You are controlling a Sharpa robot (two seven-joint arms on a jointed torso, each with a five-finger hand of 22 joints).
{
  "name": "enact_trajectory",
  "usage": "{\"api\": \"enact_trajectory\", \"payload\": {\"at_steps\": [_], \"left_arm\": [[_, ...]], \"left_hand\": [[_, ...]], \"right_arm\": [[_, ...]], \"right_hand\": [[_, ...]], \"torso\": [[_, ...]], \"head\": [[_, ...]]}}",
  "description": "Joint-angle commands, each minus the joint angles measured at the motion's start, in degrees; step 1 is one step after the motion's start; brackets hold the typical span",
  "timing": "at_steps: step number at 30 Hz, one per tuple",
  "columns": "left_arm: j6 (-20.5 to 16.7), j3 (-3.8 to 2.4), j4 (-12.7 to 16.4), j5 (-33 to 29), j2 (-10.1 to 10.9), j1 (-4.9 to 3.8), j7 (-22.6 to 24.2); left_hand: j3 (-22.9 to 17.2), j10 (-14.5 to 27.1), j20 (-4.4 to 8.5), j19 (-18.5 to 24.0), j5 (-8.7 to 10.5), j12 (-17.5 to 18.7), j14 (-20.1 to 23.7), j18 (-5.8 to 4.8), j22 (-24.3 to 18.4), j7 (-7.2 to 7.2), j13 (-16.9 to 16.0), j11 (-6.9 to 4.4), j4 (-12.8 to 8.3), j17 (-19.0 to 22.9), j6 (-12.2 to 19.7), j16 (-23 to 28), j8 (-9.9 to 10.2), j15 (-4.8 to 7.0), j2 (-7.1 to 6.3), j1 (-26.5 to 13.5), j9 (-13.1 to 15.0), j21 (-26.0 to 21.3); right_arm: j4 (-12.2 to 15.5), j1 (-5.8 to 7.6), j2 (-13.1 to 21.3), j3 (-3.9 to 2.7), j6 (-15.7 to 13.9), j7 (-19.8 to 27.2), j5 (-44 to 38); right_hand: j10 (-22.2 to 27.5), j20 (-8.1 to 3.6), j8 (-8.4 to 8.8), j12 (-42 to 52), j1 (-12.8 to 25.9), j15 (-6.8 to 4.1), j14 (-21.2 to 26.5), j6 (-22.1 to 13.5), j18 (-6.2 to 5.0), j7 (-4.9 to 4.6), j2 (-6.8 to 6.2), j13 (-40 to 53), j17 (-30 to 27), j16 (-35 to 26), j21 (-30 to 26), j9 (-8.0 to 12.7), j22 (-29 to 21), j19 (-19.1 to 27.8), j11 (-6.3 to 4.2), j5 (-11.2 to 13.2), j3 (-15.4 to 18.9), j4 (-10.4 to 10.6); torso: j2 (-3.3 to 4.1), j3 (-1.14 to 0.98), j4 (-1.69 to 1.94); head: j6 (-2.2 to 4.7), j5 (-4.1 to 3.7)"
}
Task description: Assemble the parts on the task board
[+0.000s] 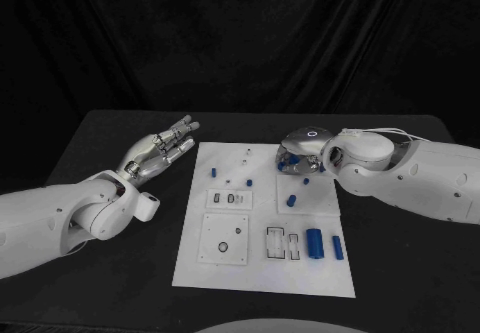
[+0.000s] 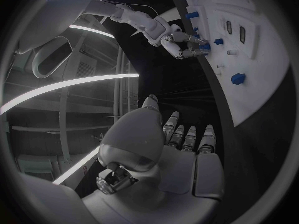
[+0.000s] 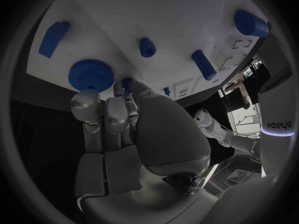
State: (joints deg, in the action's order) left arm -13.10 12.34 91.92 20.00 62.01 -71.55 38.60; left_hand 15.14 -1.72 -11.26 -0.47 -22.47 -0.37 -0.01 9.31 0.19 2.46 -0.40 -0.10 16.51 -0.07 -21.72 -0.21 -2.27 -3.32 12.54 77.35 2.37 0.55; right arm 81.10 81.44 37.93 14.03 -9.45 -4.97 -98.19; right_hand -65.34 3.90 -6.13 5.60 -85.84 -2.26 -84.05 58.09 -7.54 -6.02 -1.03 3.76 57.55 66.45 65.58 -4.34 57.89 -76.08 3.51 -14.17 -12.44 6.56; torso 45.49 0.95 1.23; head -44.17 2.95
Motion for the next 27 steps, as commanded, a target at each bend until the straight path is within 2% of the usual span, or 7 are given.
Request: {"api": "enact_trajectory", "payload": {"at_steps": [1, 12, 21, 27], "left_arm": [[0.89, -0.05, -0.14, 0.07, -0.14, -0.17, 7.09], [1.03, -0.05, -0.31, 0.07, 0.22, -0.16, 7.06], [0.89, -0.05, 0.00, 0.07, 0.90, -0.16, 6.81], [0.87, -0.05, 0.05, 0.07, 0.94, -0.16, 6.66]], "left_hand": [[0.07, -0.10, -0.25, 0.18, -0.19, -0.03, 0.01, 0.92, 0.02, 0.06, -0.02, 0.37, 0.15, 0.07, -0.51, 0.21, -0.26, -0.35, 0.51, 0.17, 0.09, -0.28], [-0.01, -0.07, -0.43, 0.16, -0.41, -0.03, 0.01, 0.94, 0.03, 0.18, -0.01, 0.50, 0.14, 0.07, -0.82, 0.21, -0.31, -0.55, 0.64, 0.24, 0.13, -0.25], [-0.02, -0.07, -0.48, 0.16, -0.43, -0.03, 0.01, 0.95, 0.03, 0.21, -0.01, 0.53, 0.13, 0.07, -0.96, 0.21, -0.33, -0.61, 0.66, 0.27, 0.14, -0.26], [-0.02, -0.10, -0.50, 0.15, -0.43, -0.03, 0.01, 0.95, 0.04, 0.22, -0.02, 0.53, 0.13, 0.07, -1.00, 0.21, -0.34, -0.63, 0.66, 0.27, 0.15, -0.25]], "right_arm": [[-0.13, -0.33, 0.08, 0.08, -1.63, 1.49, -0.47], [0.62, -0.27, 0.68, 0.07, -5.96, 3.24, -0.47], [1.35, 1.74, -0.25, 0.06, -7.98, 3.44, -0.47], [-0.60, 2.64, -2.90, 0.06, -7.40, 3.44, -0.47]], "right_hand": [[-1.95, -0.32, -0.95, 0.24, -0.87, -0.43, -1.32, 2.00, 0.92, -0.22, 0.14, -0.07, 0.59, 0.63, 1.15, -0.49, 1.57, -0.61, -0.33, 0.54, -1.48, -0.12], [-5.38, -0.04, -2.18, -0.40, -0.65, 0.04, -1.28, 5.57, 1.35, -0.16, -0.73, -0.14, 1.01, 1.31, 2.97, -1.12, 4.20, -1.04, -0.70, 1.51, -3.76, -0.30], [-6.32, 0.21, -2.47, -0.93, -0.16, 0.27, -1.27, 6.53, 1.46, -0.09, -1.17, -0.18, 1.17, 1.59, 3.60, -1.38, 5.15, -1.18, -0.72, 2.51, -4.19, -0.18], [-6.47, 0.25, -2.39, -1.35, 0.47, 0.26, -1.35, 6.61, 1.51, 0.02, -1.39, -0.20, 1.58, 1.99, 3.93, -1.43, 5.65, -1.27, -0.73, 3.25, -4.21, 0.20]], "torso": [[-0.02, 0.02, 0.04], [0.00, -0.03, -0.01], [0.09, 0.01, -0.03], [0.11, 0.06, -0.06]], "head": [[-0.14, 0.19], [-0.33, 0.36], [-0.35, 0.52], [-0.41, 0.27]]}}
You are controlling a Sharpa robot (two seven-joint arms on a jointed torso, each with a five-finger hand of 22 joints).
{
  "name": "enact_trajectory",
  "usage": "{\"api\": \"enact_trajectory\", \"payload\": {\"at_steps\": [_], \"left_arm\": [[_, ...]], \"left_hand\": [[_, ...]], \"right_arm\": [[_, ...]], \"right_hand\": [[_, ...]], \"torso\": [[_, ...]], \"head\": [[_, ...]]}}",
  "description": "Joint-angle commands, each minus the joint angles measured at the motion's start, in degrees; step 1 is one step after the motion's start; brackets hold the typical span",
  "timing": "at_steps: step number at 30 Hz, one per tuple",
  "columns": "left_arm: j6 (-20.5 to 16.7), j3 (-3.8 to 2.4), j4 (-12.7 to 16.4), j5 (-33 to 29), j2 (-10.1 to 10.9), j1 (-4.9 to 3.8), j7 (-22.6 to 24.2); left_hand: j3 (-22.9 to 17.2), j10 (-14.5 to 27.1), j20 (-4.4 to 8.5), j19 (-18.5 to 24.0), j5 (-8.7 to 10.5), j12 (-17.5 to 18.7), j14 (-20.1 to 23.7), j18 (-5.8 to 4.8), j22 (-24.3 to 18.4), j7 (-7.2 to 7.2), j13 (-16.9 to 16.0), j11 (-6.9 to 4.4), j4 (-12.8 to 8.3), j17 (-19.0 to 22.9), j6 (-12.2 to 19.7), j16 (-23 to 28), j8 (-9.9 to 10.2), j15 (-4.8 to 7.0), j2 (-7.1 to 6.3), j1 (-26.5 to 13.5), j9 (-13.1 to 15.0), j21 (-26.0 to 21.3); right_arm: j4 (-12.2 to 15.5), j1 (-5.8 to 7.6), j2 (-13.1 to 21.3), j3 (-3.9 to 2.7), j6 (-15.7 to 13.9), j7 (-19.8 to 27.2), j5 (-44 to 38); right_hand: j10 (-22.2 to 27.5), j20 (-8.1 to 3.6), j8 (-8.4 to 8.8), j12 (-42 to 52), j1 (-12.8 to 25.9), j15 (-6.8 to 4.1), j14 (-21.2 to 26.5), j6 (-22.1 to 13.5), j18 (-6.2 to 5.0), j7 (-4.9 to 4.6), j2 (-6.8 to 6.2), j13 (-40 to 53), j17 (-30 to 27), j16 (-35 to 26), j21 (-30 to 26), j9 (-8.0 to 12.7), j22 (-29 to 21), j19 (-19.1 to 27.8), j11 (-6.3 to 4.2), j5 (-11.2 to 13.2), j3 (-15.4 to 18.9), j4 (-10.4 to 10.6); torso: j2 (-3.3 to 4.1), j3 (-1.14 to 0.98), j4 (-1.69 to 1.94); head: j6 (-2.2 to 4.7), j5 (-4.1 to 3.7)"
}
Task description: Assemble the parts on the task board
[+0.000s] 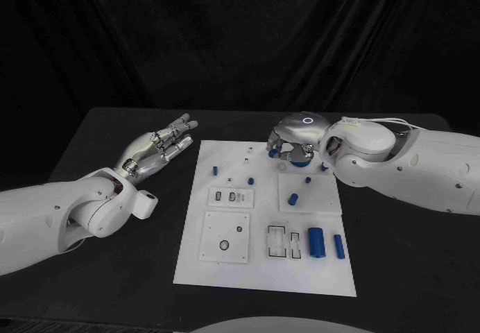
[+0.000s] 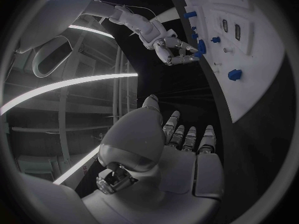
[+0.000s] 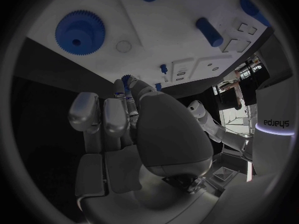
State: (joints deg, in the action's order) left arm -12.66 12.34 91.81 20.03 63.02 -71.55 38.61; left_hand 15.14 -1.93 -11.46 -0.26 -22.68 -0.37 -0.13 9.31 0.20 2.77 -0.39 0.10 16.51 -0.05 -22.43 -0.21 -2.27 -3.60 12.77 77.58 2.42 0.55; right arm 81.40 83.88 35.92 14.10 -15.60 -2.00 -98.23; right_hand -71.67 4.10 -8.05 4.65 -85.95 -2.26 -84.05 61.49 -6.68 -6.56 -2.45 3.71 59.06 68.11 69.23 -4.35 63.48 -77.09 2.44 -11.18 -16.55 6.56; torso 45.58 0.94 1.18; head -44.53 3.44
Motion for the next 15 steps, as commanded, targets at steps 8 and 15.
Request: {"api": "enact_trajectory", "payload": {"at_steps": [8, 15], "left_arm": [[0.53, -0.06, 0.15, 0.04, -0.40, -0.16, 6.55], [0.44, -0.06, 0.23, 0.04, -0.41, -0.16, 6.48]], "left_hand": [[-0.02, 0.11, -0.31, -0.07, -0.21, -0.03, 0.13, 0.95, 0.03, -0.09, -0.03, 0.34, 0.13, 0.05, -0.30, 0.21, -0.35, -0.35, 0.43, 0.05, 0.09, -0.24], [-0.07, 0.10, -0.40, -0.08, -0.34, -0.04, 0.13, 0.96, 0.04, -0.06, -0.03, 0.37, 0.11, 0.05, -0.37, 0.21, -0.36, -0.44, 0.48, 0.13, 0.10, -0.23]], "right_arm": [[-5.46, 0.21, -5.14, -0.01, 0.50, 0.28, -0.42], [-9.38, -0.01, -8.12, -0.01, 0.34, 0.49, -0.42]], "right_hand": [[0.15, 0.10, -0.16, -0.94, 1.20, 0.31, -1.44, 2.95, 0.69, 0.58, -0.31, -0.18, 0.63, 0.84, 0.52, -1.37, 0.48, -0.27, 0.42, 0.98, -0.16, 0.61], [0.30, 0.09, 0.03, -1.09, 1.40, 0.28, -1.94, 2.86, 1.19, 0.65, -0.47, -0.18, 2.96, 2.69, 2.39, -1.36, 2.90, -1.35, 0.42, 1.16, -0.33, 0.76]], "torso": [[0.07, 0.14, 0.04], [0.16, 0.07, 0.19]], "head": [[-0.24, -0.13], [0.13, -0.49]]}}
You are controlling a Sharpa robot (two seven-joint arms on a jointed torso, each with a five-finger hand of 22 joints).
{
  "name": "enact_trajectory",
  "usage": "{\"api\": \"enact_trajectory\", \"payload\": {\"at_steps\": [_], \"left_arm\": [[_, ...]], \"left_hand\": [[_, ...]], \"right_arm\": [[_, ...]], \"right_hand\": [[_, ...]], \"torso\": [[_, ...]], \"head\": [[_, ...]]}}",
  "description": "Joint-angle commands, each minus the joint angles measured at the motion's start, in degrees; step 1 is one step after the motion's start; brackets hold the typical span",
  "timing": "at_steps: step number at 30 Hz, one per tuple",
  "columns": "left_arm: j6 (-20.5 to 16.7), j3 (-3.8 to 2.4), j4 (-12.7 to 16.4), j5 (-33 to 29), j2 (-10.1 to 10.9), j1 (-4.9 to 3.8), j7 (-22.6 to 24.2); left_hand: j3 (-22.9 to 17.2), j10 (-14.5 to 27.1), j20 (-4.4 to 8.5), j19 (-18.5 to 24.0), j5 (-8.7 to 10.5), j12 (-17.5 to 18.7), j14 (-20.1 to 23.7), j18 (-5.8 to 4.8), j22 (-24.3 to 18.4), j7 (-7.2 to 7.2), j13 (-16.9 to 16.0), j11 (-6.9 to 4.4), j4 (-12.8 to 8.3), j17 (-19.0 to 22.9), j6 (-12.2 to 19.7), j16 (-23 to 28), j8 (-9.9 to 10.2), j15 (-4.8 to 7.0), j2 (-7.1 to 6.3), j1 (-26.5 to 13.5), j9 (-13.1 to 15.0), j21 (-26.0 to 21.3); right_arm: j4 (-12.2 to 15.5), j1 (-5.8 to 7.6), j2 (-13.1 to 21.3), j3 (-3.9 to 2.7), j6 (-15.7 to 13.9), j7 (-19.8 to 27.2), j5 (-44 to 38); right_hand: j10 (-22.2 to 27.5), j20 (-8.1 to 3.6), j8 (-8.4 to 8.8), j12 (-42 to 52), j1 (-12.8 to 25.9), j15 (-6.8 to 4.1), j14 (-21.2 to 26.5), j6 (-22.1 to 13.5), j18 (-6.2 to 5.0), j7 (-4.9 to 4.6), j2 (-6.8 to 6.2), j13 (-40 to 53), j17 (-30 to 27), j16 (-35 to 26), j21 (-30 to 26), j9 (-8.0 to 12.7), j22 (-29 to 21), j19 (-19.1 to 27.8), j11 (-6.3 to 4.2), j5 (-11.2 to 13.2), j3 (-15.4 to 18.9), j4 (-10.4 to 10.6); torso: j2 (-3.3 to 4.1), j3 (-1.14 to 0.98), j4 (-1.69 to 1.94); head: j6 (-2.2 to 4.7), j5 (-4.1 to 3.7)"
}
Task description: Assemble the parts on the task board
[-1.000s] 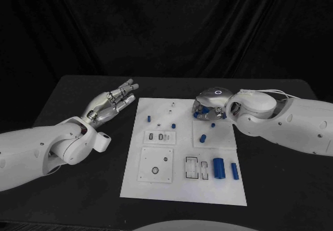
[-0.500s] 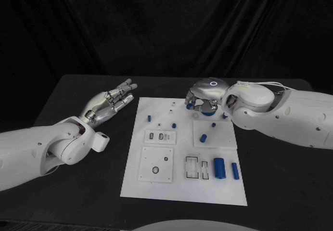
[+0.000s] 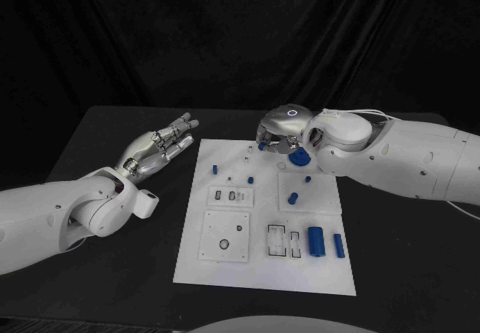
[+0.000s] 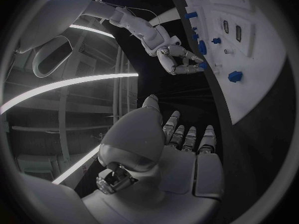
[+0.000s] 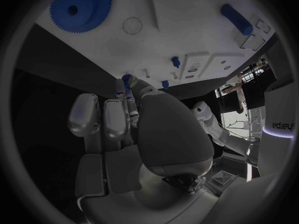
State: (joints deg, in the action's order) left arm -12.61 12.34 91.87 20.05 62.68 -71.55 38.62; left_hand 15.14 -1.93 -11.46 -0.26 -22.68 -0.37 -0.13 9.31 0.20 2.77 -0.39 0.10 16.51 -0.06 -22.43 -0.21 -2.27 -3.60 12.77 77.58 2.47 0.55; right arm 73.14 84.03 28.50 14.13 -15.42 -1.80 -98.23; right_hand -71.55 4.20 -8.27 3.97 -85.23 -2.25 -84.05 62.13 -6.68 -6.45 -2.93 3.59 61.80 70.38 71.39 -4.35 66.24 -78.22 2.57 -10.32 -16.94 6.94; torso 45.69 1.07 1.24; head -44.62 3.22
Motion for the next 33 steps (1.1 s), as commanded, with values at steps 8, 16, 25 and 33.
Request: {"api": "enact_trajectory", "payload": {"at_steps": [8, 16, 25, 33], "left_arm": [[0.42, -0.06, 0.32, 0.02, -0.16, -0.16, 6.35], [0.50, -0.06, 0.26, 0.02, -0.25, -0.16, 6.22], [0.66, -0.06, 0.00, 0.02, -0.59, -0.16, 6.05], [0.78, -0.05, -0.17, 0.02, -0.74, -0.16, 5.89]], "left_hand": [[-0.11, 0.15, -0.44, -0.08, -0.46, -0.03, 0.13, 0.97, 0.03, -0.06, -0.02, 0.37, 0.09, 0.06, -0.30, 0.21, -0.35, -0.47, 0.51, 0.20, 0.04, -0.23], [-0.11, 0.15, -0.44, -0.08, -0.46, -0.03, 0.13, 0.97, 0.03, -0.06, -0.02, 0.37, 0.09, 0.06, -0.30, 0.21, -0.35, -0.47, 0.51, 0.20, 0.04, -0.23], [-0.18, 0.13, -0.51, -0.08, -0.63, -0.03, 0.13, 0.97, 0.03, -0.04, -0.02, 0.39, 0.07, 0.06, -0.37, 0.21, -0.36, -0.52, 0.57, 0.32, 0.04, -0.24], [-0.30, 0.13, -0.58, -0.07, -0.80, -0.03, 0.13, 0.97, 0.02, -0.01, -0.02, 0.41, 0.08, 0.06, -0.34, 0.21, -0.34, -0.59, 0.75, 0.43, 0.03, -0.24]], "right_arm": [[-3.83, -0.52, -2.51, -0.04, -0.30, 0.59, -0.42], [-5.14, -0.98, -3.50, -0.04, -1.25, 0.94, -0.42], [-5.34, -1.22, -3.97, -0.04, -2.60, 1.54, -0.42], [-5.04, -1.28, -3.67, -0.04, -3.74, 1.44, -0.42]], "right_hand": [[0.36, 0.02, 0.41, -0.46, 0.96, 0.31, -2.01, 2.10, 1.22, 0.54, -0.18, -0.07, 0.52, 0.75, 0.41, -1.33, 0.38, -0.23, 0.35, 0.29, 0.02, 0.57], [0.43, 0.03, 0.46, -0.47, 1.05, 0.31, -2.01, 2.06, 1.26, 0.55, -0.25, -0.07, 0.54, 0.80, 0.56, -1.32, 0.59, -0.30, 0.36, 0.27, 0.01, 0.63], [0.54, 0.04, 0.55, -0.47, 1.30, 0.32, -2.01, 2.02, 1.29, 0.57, -0.38, -0.07, 0.70, 0.97, 0.69, -1.31, 0.80, -0.31, 0.38, 0.30, 0.01, 0.80], [0.56, 0.04, 0.57, -0.46, 1.29, 0.32, -2.00, 2.02, 1.30, 0.58, -0.38, -0.06, 0.66, 0.96, 0.72, -1.31, 0.85, -0.31, 0.36, 0.29, -0.03, 0.80]], "torso": [[0.28, -0.07, 0.53], [0.27, -0.04, 0.55], [0.28, -0.05, 0.55], [0.31, -0.01, 0.49]], "head": [[0.22, -0.91], [0.34, -0.78], [0.52, -0.86], [0.43, -0.65]]}}
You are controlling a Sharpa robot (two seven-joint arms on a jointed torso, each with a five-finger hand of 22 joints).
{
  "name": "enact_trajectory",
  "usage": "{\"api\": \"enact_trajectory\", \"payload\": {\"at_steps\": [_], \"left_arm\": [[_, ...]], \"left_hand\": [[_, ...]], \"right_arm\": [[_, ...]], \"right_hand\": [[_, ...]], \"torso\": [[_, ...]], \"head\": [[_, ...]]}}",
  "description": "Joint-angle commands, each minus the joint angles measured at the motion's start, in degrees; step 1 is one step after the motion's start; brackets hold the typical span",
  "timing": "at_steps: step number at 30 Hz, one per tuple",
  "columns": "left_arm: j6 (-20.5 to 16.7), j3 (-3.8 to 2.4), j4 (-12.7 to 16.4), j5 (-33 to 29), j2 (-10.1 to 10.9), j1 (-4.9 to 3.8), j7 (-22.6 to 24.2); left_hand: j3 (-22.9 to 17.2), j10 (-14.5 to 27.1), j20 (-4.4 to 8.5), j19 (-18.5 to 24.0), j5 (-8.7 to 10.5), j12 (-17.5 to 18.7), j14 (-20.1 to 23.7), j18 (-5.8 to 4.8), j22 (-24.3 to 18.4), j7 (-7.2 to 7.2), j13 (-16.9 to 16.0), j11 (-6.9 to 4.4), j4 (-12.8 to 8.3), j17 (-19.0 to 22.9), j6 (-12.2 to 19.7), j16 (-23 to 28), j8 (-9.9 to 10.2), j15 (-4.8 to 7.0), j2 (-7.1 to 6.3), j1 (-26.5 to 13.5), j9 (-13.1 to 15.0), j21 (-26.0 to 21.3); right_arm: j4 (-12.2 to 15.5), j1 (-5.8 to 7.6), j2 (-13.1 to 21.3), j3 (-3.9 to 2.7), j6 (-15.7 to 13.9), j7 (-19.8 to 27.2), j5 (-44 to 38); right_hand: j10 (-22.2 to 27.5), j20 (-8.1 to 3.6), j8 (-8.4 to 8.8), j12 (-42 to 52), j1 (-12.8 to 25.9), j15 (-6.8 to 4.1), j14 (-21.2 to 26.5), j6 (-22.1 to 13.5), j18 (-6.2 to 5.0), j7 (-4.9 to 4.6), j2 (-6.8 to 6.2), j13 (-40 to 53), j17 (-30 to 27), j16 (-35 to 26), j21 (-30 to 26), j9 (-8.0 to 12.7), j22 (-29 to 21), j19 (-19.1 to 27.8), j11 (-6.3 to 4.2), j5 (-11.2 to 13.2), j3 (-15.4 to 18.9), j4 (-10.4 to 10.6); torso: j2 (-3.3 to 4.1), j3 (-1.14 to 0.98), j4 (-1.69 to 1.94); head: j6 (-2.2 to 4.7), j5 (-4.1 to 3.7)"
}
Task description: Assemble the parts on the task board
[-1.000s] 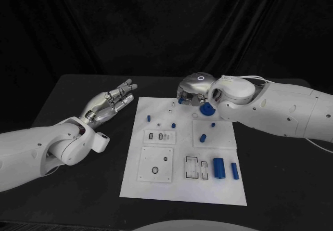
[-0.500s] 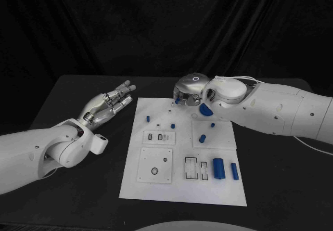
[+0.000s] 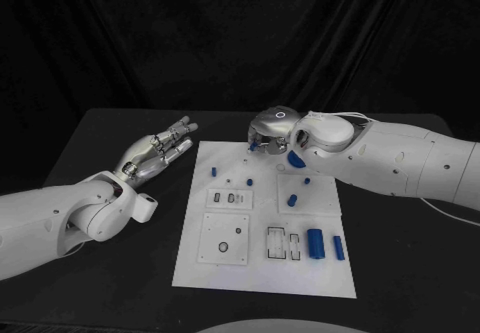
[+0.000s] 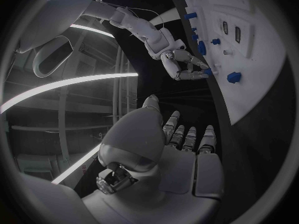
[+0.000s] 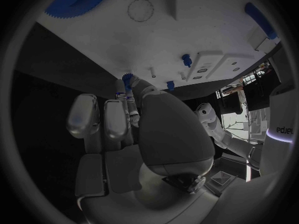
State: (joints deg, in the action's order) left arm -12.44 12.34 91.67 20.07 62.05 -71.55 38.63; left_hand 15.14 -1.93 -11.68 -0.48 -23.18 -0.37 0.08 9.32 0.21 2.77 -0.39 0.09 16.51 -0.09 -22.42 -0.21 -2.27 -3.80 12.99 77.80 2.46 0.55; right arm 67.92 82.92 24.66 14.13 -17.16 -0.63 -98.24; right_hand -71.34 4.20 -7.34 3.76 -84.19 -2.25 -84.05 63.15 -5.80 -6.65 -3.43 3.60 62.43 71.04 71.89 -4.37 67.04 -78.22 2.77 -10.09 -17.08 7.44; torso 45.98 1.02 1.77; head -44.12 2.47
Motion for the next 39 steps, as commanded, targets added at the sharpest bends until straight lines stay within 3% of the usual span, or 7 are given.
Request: {"api": "enact_trajectory", "payload": {"at_steps": [1, 20, 31, 39], "left_arm": [[0.62, -0.05, 0.02, 0.00, -0.12, -0.16, 5.86], [0.93, -0.05, -0.25, 0.00, -0.45, -0.16, 5.69], [1.27, -0.05, -0.59, 0.00, -0.74, -0.16, 5.48], [1.50, -0.05, -0.71, 0.00, -0.93, -0.16, 5.36]], "left_hand": [[-0.30, 0.13, -0.36, 0.15, -0.31, -0.03, -0.08, 0.96, 0.02, -0.01, -0.03, 0.42, 0.08, 0.09, -0.35, 0.21, -0.34, -0.40, 0.53, 0.20, 0.05, -0.24], [-0.38, 0.18, -0.41, 0.14, -0.39, -0.02, -0.08, 0.96, 0.03, 0.00, -0.02, 0.44, 0.07, 0.09, -0.32, 0.21, -0.33, -0.46, 0.64, 0.28, 0.04, -0.23], [-0.42, 0.15, -0.44, 0.14, -0.41, -0.03, -0.08, 0.96, 0.03, 0.02, -0.02, 0.45, 0.07, 0.09, -0.44, 0.21, -0.34, -0.51, 0.69, 0.31, 0.05, -0.23], [-0.54, 0.09, -0.56, 0.13, -0.52, -0.04, -0.08, 0.96, 0.03, 0.17, -0.04, 0.63, 0.05, 0.09, -1.28, 0.21, -0.49, -0.62, 0.87, 0.43, 0.16, -0.23]], "right_arm": [[0.19, -0.16, 0.21, -0.04, -2.10, 0.22, -0.41], [-0.25, -0.37, -0.45, -0.04, -2.06, 0.16, -0.41], [-1.05, -0.63, -1.15, -0.04, -1.65, 0.22, -0.41], [-2.28, -0.87, -1.98, -0.04, -0.29, -0.42, -0.41]], "right_hand": [[0.35, 0.05, -0.35, -0.24, 0.23, 0.33, -1.99, 1.01, 0.43, 0.78, 0.11, -0.06, 0.04, 0.31, 0.26, -1.30, 0.11, -0.32, 0.14, 0.05, 0.06, 0.29], [0.54, 0.14, -0.14, -0.26, 0.33, 0.50, -1.93, 0.88, 0.44, 0.65, -0.03, -0.07, 0.15, 0.48, 0.32, -1.26, 0.26, -0.21, 0.28, 0.02, -0.14, 0.37], [0.82, 0.25, 0.11, -0.30, 0.74, 0.61, -1.86, 0.66, 0.45, 0.60, -0.17, -0.08, 0.13, 0.54, 0.40, -1.21, 0.44, -0.13, 0.38, 0.37, -0.19, 0.69], [1.79, 0.34, 0.69, -0.39, 0.91, 0.68, -1.78, -0.05, 0.45, 0.54, -0.41, -0.12, 0.44, 0.83, 0.45, -1.03, 0.66, 0.03, 0.57, 0.64, -0.43, 0.88]], "torso": [[0.01, 0.05, -0.05], [0.00, -0.01, -0.09], [0.05, 0.07, 0.05], [0.05, 0.06, -0.03]], "head": [[-0.07, 0.11], [-0.27, -0.07], [-0.43, -0.34], [-0.46, -0.44]]}}
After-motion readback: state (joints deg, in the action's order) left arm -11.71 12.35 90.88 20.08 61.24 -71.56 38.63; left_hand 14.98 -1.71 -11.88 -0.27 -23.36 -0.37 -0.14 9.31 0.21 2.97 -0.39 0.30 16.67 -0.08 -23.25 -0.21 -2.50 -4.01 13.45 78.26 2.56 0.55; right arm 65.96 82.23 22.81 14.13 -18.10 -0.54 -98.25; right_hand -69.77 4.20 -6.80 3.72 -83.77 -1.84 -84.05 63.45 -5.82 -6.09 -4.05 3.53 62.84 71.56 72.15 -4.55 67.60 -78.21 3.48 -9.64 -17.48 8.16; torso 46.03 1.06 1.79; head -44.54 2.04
